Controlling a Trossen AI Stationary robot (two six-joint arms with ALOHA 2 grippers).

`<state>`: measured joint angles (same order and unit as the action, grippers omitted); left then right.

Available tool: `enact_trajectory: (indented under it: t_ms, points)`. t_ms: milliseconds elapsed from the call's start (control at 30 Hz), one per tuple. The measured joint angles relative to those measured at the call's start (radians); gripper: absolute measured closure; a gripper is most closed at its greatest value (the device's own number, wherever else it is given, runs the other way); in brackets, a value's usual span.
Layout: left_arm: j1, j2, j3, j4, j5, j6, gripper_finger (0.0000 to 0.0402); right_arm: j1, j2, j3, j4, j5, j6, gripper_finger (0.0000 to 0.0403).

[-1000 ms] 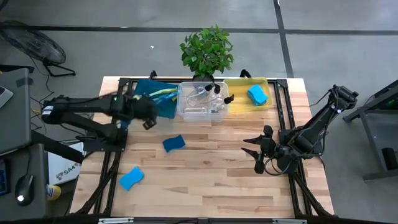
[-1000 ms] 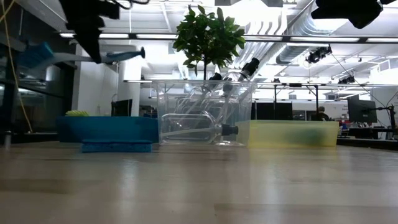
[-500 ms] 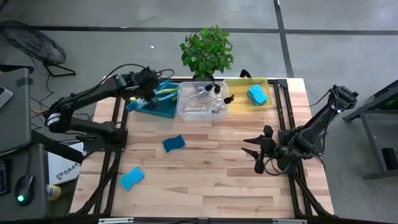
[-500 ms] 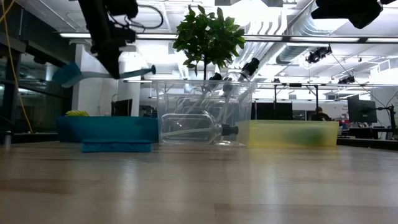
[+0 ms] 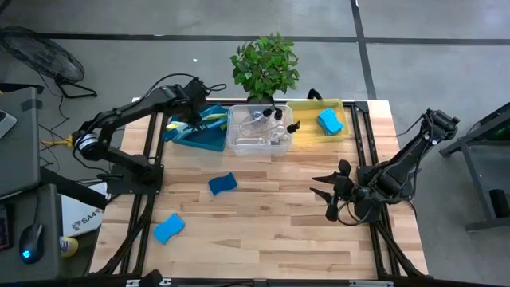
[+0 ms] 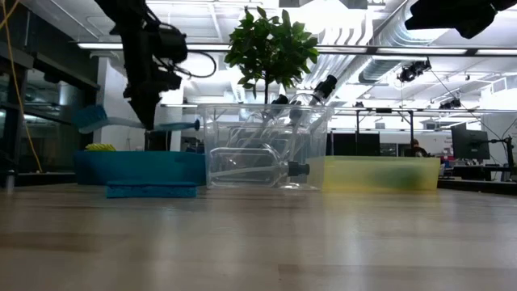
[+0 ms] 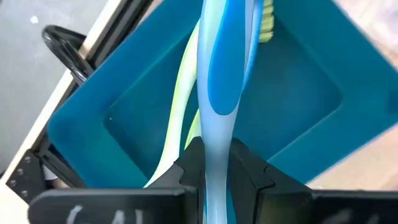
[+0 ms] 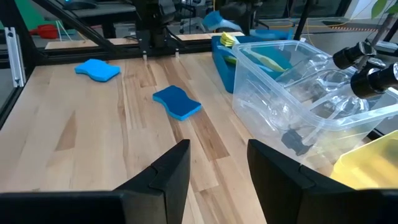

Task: Pick & Place Kitchen Sink Supplies
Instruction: Put the blue dish brush into the blue bin

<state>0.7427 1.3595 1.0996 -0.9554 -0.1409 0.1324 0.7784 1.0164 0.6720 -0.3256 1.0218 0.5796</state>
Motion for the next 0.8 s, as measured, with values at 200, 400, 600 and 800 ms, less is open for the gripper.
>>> enact_trajectory:
  t_ms: [200, 400, 600, 800]
  points:
    - [0.011, 0.081, 0.000, 0.050, 0.056, 0.043, 0.0363, 0.000, 0.000, 0.000, 0.000, 0.018, 0.000, 0.0249]
    - [0.010, 0.139, 0.000, 0.072, 0.082, 0.048, 0.0363, 0.000, 0.000, 0.000, 0.000, 0.026, 0.005, 0.0249]
    - [0.010, 0.168, 0.000, 0.083, 0.083, 0.047, 0.0363, 0.000, 0.000, 0.000, 0.000, 0.026, 0.007, 0.0249]
    - [0.010, 0.177, 0.000, 0.080, 0.099, 0.048, 0.0363, 0.000, 0.000, 0.000, 0.000, 0.023, 0.008, 0.0249]
